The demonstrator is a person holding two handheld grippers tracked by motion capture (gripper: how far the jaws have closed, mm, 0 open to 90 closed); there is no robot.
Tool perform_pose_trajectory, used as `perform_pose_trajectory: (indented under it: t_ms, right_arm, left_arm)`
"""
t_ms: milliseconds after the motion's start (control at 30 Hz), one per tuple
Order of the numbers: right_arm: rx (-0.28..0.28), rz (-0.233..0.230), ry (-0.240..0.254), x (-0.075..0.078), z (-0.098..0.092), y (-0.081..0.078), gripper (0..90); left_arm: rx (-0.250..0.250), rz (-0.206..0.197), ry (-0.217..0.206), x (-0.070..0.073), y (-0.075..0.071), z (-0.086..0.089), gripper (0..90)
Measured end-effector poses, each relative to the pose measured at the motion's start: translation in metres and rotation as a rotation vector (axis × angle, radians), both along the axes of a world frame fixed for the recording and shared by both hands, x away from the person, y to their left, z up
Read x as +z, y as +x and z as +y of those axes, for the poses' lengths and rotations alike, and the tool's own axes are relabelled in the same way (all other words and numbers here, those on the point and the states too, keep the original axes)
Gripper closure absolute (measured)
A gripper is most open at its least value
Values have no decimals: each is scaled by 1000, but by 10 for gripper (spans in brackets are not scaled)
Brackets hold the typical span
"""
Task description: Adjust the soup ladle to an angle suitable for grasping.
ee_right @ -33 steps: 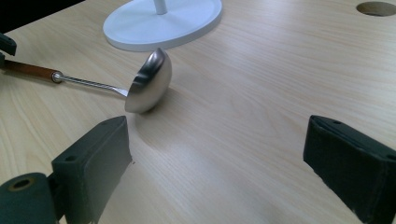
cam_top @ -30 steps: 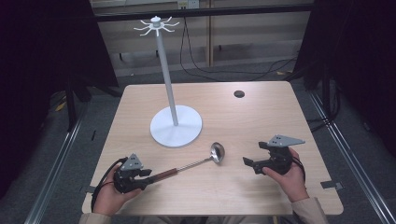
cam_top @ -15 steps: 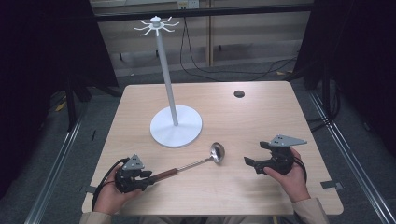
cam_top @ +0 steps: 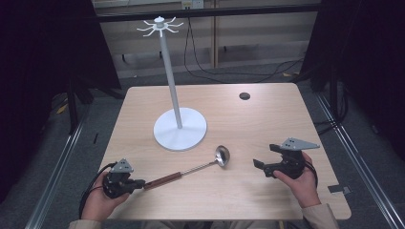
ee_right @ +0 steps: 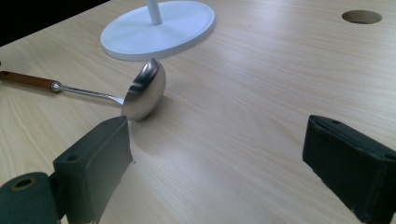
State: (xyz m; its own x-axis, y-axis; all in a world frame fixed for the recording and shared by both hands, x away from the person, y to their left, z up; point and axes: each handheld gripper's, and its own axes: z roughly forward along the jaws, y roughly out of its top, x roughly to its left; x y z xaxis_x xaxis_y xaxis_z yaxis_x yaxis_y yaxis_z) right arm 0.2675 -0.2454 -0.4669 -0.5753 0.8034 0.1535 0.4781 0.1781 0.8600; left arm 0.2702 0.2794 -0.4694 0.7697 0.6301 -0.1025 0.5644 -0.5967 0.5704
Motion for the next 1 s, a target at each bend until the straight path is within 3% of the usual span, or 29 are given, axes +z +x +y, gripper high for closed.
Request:
perform_pose_trajectory:
  t_ms: [167,267,467,600,1000]
  right_arm:
    - [22,-4,2,1,8,7,76]
    - [36,-6,2,1,13,11,76]
    - [55,-5,-4,0,21,16,75]
    - [59,-5,-5,0,24,18,75]
    - [55,-4,-8,0,20,14,76]
  left_arm:
    - [40,23,7,-6,-7,11,900]
    - [39,37,17,-10,-10,15,900]
    - [62,26,-1,-13,-10,17,900]
    - [27,8,-3,-14,-9,8,900]
    - [-13,-7,-21,-16,-2,-15,900]
